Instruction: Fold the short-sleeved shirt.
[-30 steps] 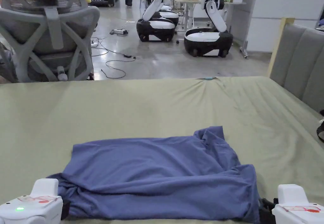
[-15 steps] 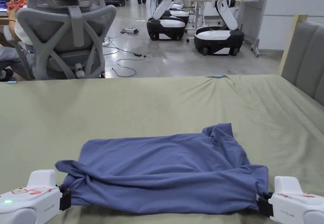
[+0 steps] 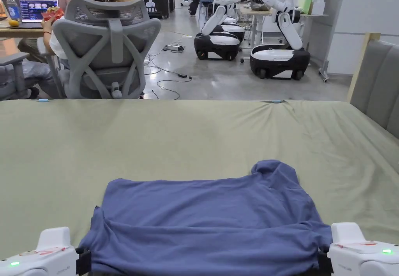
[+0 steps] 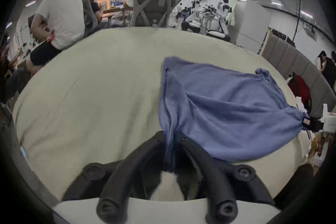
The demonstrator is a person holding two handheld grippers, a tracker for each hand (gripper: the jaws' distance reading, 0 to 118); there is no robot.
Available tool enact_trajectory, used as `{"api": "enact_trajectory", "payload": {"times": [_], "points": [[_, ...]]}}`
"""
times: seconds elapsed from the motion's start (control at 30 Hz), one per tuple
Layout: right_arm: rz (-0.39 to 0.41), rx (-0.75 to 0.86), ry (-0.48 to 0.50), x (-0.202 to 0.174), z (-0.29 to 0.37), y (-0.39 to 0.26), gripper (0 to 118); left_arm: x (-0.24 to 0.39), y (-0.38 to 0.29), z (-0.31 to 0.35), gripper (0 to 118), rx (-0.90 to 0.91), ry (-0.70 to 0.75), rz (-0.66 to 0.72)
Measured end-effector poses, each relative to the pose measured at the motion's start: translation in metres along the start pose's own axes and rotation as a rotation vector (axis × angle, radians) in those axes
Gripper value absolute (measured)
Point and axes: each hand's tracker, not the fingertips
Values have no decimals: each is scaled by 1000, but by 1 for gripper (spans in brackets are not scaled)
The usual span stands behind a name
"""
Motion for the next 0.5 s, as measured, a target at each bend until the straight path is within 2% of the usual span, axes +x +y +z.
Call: {"api": "enact_trajectory", "payload": {"times": [0.07, 0.1, 0.2, 0.27, 0.3, 0.33, 0.37, 0.4, 0.43, 0.47, 0.5], "points": [[8, 4, -21, 0, 6, -2, 83, 2, -5, 10, 77, 25, 51, -8], [-7, 27, -17, 0, 17, -1, 101, -3, -4, 12, 89, 57, 41, -2], [-72, 125, 58, -9, 46, 15, 101, 7, 13, 27, 87, 116, -34, 43], [-49, 200, 57, -29, 56, 29, 101, 26, 27, 32, 78, 171, -55, 12], [-31, 234, 64, -40, 59, 38, 99, 41, 35, 35, 65, 194, -57, -25], [-24, 251, 80, -49, 61, 43, 89, 54, 41, 36, 47, 214, -58, -57], [-21, 261, 114, -60, 62, 48, 68, 66, 47, 35, 26, 241, -70, -83], [-24, 260, 150, -68, 61, 52, 32, 76, 51, 34, 8, 253, -91, -91], [-24, 262, 143, -77, 60, 55, 32, 84, 54, 33, 8, 253, -111, -95], [-4, 272, 119, -86, 59, 56, 20, 92, 55, 31, 3, 251, -115, -99], [25, 295, 80, -92, 59, 55, 0, 94, 54, 25, 0, 248, -109, -108]]}}
